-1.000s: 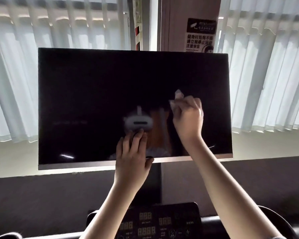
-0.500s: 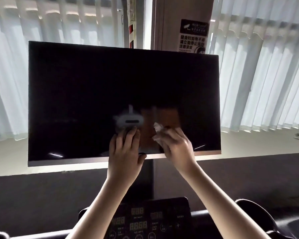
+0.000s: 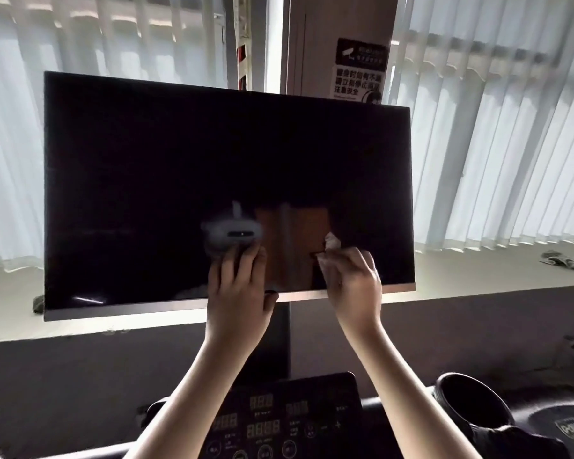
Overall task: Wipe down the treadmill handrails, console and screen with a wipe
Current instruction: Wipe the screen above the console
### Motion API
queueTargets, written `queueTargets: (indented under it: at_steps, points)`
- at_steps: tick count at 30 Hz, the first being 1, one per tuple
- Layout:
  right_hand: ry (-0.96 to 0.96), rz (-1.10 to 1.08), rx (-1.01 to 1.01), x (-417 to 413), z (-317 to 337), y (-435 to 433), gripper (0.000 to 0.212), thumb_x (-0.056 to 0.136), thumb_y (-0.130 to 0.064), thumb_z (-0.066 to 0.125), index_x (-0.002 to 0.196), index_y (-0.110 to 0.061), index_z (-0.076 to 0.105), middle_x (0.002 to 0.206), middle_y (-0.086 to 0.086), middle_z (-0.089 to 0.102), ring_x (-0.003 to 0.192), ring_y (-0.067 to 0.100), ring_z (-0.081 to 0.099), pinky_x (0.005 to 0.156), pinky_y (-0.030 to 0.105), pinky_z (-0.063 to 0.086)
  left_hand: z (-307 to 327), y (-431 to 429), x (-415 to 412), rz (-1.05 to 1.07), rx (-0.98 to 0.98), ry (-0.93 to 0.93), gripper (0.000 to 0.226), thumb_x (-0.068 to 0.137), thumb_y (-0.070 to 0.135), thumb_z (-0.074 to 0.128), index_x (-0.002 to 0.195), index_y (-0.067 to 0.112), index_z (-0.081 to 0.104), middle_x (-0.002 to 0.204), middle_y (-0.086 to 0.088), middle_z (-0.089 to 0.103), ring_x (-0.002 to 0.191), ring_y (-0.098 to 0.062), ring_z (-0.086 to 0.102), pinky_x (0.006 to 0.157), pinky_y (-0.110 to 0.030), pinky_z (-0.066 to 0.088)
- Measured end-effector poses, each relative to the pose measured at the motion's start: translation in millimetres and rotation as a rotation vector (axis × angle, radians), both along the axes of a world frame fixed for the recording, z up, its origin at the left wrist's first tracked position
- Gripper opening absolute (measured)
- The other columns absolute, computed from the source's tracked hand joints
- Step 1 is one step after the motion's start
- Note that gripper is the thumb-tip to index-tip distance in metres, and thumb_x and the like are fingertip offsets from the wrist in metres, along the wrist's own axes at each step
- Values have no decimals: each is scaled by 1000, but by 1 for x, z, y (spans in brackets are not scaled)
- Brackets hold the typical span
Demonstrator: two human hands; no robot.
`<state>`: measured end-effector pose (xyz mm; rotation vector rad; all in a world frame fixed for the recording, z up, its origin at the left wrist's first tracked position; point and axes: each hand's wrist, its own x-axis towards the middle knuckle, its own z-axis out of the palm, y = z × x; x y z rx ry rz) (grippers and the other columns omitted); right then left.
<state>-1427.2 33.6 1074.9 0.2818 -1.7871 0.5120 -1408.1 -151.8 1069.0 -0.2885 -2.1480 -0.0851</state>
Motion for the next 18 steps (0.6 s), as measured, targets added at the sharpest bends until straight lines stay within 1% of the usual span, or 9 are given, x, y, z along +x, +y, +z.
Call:
queueTargets:
  at_steps: [2, 5, 7, 10, 12, 13, 14, 17, 18]
  points:
    - [2, -25, -83, 4, -6, -10, 20, 76, -2, 78, 90, -17, 77, 84, -1, 66, 75, 25, 59, 58, 36, 54, -2, 0, -1, -2, 1, 2, 78, 63, 34, 83, 128, 1, 56, 131, -12, 53, 122, -35, 42, 101, -53, 38]
    - [-43, 43, 77, 16, -22, -23, 18, 83, -12, 62, 88, -20, 77, 84, -5, 66, 76, 20, 57, 54, 30, 53, -4, 2, -3, -3, 7, 1, 78, 65, 33, 81, 130, 0, 53, 133, -13, 52, 123, -38, 43, 104, -52, 29]
    - [-62, 51, 145, 18, -21, -11, 23, 84, -18, 54, 88, -20, 77, 84, -6, 65, 78, 17, 55, 53, 28, 52, -3, 4, -2, -1, 14, -10, 78, 65, 33, 81, 130, 0, 53, 133, -13, 52, 123, -38, 43, 104, -54, 31]
    - [-48, -56, -30, 14, -12, 11, 11, 82, -12, 68, 86, -16, 77, 80, -2, 63, 77, 21, 57, 55, 28, 51, -1, 7, 0, 17, 25, -13, 78, 65, 37, 80, 128, -1, 54, 132, -15, 52, 124, -38, 40, 103, -57, 36]
    - [-63, -113, -153, 14, -11, 9, 18, 74, 1, 77, 84, -14, 77, 79, 1, 63, 74, 24, 59, 55, 26, 48, -1, 12, 0, 39, 41, -19, 80, 64, 39, 81, 127, -3, 55, 132, -16, 52, 124, -39, 39, 101, -57, 37]
    - [-65, -112, -154, 16, -15, 1, 22, 71, 4, 78, 83, -14, 77, 79, 0, 64, 73, 25, 58, 55, 25, 47, -1, 15, 1, 55, 51, -24, 81, 63, 40, 81, 127, -4, 54, 131, -17, 51, 123, -39, 40, 101, -57, 38]
    - [-72, -79, -110, 19, -19, -5, 23, 71, 4, 76, 83, -16, 77, 80, -1, 64, 74, 23, 58, 54, 26, 47, -1, 21, 1, 74, 70, -35, 84, 63, 42, 81, 127, -5, 53, 131, -18, 51, 121, -40, 42, 100, -56, 39]
    - [-100, 23, 80, 24, -26, -5, 17, 81, -13, 62, 87, -19, 77, 84, -4, 66, 75, 21, 57, 45, 27, 50, -1, 35, 1, 70, 109, -46, 90, 63, 45, 81, 131, -4, 49, 133, -18, 49, 119, -40, 44, 99, -53, 42]
    - [-116, 23, 89, 22, -22, 3, 15, 82, -13, 65, 88, -20, 77, 84, -3, 65, 75, 23, 59, 44, 29, 50, -2, 41, 1, 55, 97, -43, 91, 64, 45, 80, 134, -2, 46, 135, -17, 47, 121, -39, 43, 100, -52, 42]
